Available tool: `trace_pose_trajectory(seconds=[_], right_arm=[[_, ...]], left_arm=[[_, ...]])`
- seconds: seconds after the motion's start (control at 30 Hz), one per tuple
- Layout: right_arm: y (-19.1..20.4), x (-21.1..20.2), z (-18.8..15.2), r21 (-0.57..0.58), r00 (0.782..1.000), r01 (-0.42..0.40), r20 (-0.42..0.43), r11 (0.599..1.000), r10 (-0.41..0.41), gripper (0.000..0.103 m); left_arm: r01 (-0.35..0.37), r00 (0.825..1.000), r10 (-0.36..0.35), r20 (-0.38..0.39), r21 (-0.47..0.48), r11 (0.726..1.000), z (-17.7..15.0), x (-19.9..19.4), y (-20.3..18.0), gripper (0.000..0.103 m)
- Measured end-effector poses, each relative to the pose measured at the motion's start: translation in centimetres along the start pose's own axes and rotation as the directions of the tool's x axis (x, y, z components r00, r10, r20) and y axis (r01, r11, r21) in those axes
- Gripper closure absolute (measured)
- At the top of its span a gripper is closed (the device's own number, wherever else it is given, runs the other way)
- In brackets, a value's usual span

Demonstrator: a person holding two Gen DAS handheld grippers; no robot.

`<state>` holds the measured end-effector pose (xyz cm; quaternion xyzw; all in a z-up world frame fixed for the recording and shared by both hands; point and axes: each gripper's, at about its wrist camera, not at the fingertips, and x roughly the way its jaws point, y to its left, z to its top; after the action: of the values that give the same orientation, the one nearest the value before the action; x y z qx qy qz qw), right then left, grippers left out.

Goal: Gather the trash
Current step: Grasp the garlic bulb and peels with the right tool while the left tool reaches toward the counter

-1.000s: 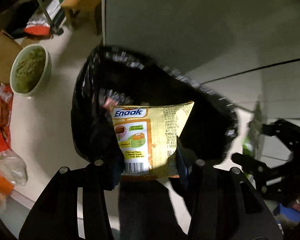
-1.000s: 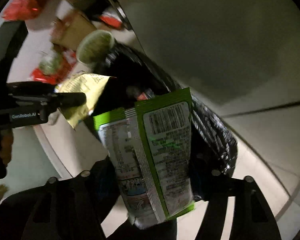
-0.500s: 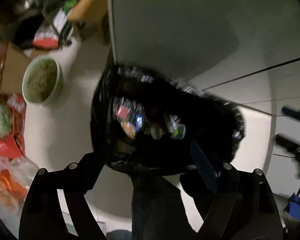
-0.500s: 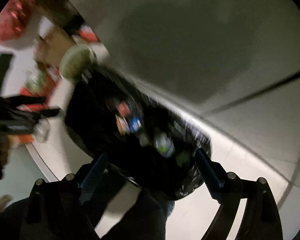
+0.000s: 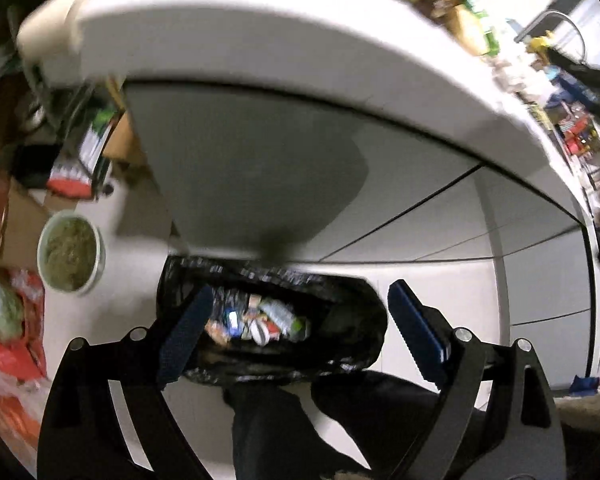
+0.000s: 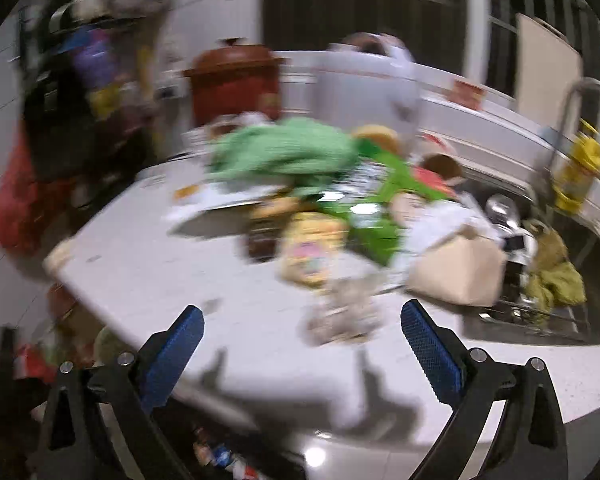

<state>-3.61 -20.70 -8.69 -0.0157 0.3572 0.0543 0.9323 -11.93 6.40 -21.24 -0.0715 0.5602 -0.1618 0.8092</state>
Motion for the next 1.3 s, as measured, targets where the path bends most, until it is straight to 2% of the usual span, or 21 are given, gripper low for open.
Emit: trace_pose_trajectory(seconds=[0.1, 0.2, 0.27, 0.33, 0.4, 0.53, 0.63, 0.77, 0.83, 0.93, 1.07, 1.23, 1.3], right_arm=[[-1.2, 2.9, -0.3, 0.02, 0.998, -0.01, -0.056, 1.0, 0.011, 0.006], [-1.2, 5.2, -0.4, -0.016, 0.996, -0.017, -0.089, 1.0, 0.015, 0.008], [-1.2, 6.2, -0.5, -0.046, 0.991, -0.043, -0.128, 0.998, 0.037, 0.02], [-1.0, 6.6, -0.8, -0.061, 0.988, -0.075, -0.142, 0.995, 0.066, 0.044], [-1.3, 6.5, -0.8, -0.055, 0.986, -0.093, -0.145, 0.994, 0.084, 0.052], [-2.4, 5.8, -1.0, 0.013, 0.979, -0.137, -0.152, 0.99, 0.137, 0.053], [-3.2, 4.3, -0.3, 0.045, 0.98, -0.151, -0.12, 0.987, 0.156, 0.056], [-4.3, 1.3, 0.5, 0.081, 0.983, -0.167, -0.062, 0.983, 0.172, 0.057], [-5.1, 0.1, 0.6, 0.098, 0.983, -0.172, -0.048, 0.98, 0.177, 0.058], [-6.2, -0.6, 0.1, 0.124, 0.983, -0.169, -0.043, 0.978, 0.176, 0.058], [-7.3, -0.7, -0.8, 0.161, 0.983, -0.167, -0.05, 0.973, 0.177, 0.059], [-8.1, -0.6, -1.3, 0.184, 0.98, -0.178, -0.051, 0.967, 0.19, 0.059], [-8.3, -0.5, -1.3, 0.187, 0.98, -0.182, -0.05, 0.965, 0.194, 0.059]], left_arm=[[0.011, 1.0, -0.011, 0.028, 0.018, 1.0, 1.1, -0.7, -1.4, 0.016], [0.015, 0.999, -0.016, 0.041, 0.024, 1.0, 1.8, -0.8, -2.5, 0.016], [0.009, 0.999, -0.01, 0.044, 0.024, 1.0, 2.1, -0.7, -3.0, 0.016], [0.007, 0.999, -0.008, 0.045, 0.026, 1.0, 2.3, -0.7, -3.5, 0.016], [0.002, 0.999, -0.003, 0.043, 0.024, 1.0, 2.6, -0.6, -3.8, 0.016], [0.022, 0.998, -0.024, 0.06, 0.032, 0.999, 3.7, -0.9, -4.8, 0.016], [0.051, 0.993, -0.056, 0.101, 0.051, 0.997, 5.7, -1.5, -6.1, 0.016], [0.066, 0.976, -0.086, 0.201, 0.104, 0.992, 9.8, -2.6, -8.8, 0.016], [0.038, 0.971, -0.069, 0.228, 0.137, 0.99, 11.9, -2.3, -10.4, 0.016], [-0.051, 0.966, 0.007, 0.257, 0.162, 0.985, 15.5, -0.4, -12.8, 0.016], [-0.075, 0.965, 0.036, 0.261, 0.141, 0.987, 19.1, 2.0, -13.9, 0.016], [-0.169, 0.952, 0.125, 0.281, 0.138, 0.976, 21.4, 3.7, -14.1, 0.017], [-0.169, 0.951, 0.125, 0.284, 0.135, 0.976, 22.0, 4.0, -13.7, 0.024]])
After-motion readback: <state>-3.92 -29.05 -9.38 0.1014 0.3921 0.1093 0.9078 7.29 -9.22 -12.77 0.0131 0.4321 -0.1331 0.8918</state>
